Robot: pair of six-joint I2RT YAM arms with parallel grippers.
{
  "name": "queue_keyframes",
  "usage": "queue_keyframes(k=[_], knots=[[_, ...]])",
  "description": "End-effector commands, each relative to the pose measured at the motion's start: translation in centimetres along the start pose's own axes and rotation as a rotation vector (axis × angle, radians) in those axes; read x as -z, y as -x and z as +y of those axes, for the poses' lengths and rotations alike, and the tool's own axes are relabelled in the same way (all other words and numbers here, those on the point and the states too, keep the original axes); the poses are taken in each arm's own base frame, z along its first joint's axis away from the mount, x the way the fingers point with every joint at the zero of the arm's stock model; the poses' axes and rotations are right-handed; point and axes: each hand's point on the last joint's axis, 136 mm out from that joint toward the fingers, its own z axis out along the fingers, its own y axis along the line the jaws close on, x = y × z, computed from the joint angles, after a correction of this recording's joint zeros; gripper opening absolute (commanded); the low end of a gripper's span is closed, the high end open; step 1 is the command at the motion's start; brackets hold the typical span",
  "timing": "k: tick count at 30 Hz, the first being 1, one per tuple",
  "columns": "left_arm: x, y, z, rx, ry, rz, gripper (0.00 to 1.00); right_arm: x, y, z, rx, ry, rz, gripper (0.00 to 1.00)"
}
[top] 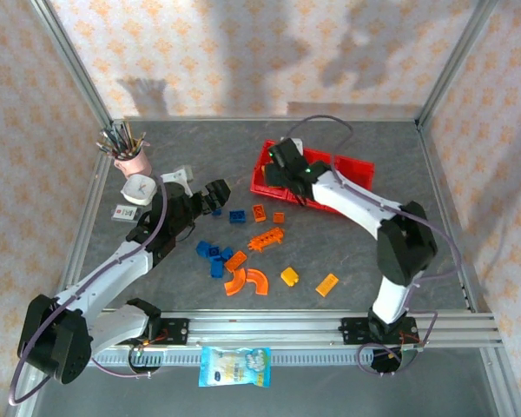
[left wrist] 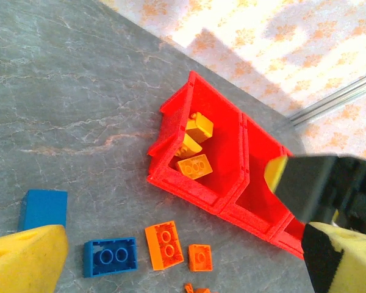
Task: Sort the legos into containers by color
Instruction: Place the lego in the container, then pick up the lego from the bottom-center of the table.
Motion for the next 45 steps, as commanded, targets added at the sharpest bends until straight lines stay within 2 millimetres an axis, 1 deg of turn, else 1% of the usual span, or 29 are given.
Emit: queue_keyframes(k=[1, 2, 7, 11, 13, 18, 20, 23, 28, 30, 33, 36, 40, 45], knots=[[0.5, -2.2, 0.2, 0.008, -0.003, 0.065, 0.99, 2.0, -2.3, -0.1, 0.009, 0.039, 0.019, 0.79], [0.6, -2.4, 0.1, 0.006, -0.005, 0.07, 0.99, 2.4, -2.9, -0.1, 0.013, 0.048, 0.024, 0.79], [1.1, -4.2, -0.5, -0.001, 0.003, 0.095, 0.99, 4.5, -7.2, -0.4, 0.06, 0.066, 0.071, 0.8], [1.3, -5.7, -0.7, 0.024, -0.004, 0.104, 0.99, 5.9, -10.7, -0.2, 0.094, 0.094, 0.106, 0.8], [1.5, -6.4, -0.5, 0.039, 0.003, 0.108, 0.99, 6.5, -12.8, 0.4, 0.116, 0.139, 0.135, 0.8], [2.2, -7.9, -0.4, 0.087, -0.002, 0.12, 0.99, 7.7, -17.1, 2.2, 0.181, 0.208, 0.185, 0.8], [2.4, -8.4, 0.0, 0.09, 0.009, 0.128, 0.99, 8.0, -18.6, 2.4, 0.198, 0.207, 0.203, 0.8], [2.5, -9.0, 0.7, 0.089, 0.029, 0.15, 0.99, 8.0, -20.8, 2.0, 0.204, 0.193, 0.245, 0.81], [2.7, -9.8, 1.0, 0.089, 0.033, 0.178, 0.99, 7.8, -24.1, 1.6, 0.208, 0.197, 0.31, 0.81], [2.5, -10.0, 1.2, 0.081, 0.043, 0.188, 0.99, 7.5, -25.0, 1.3, 0.208, 0.19, 0.328, 0.8], [2.4, -10.2, 1.2, 0.076, 0.043, 0.195, 0.99, 7.1, -25.6, 1.1, 0.199, 0.18, 0.34, 0.78], [2.3, -10.1, 1.1, 0.075, 0.041, 0.192, 0.99, 6.9, -25.7, 1.0, 0.194, 0.17, 0.339, 0.75], [2.3, -10.2, 1.3, 0.071, 0.047, 0.194, 0.99, 6.2, -26.1, 0.3, 0.214, 0.122, 0.35, 0.74], [2.2, -10.2, 1.3, 0.07, 0.047, 0.195, 0.99, 5.7, -26.7, 0.2, 0.226, 0.109, 0.364, 0.69]])
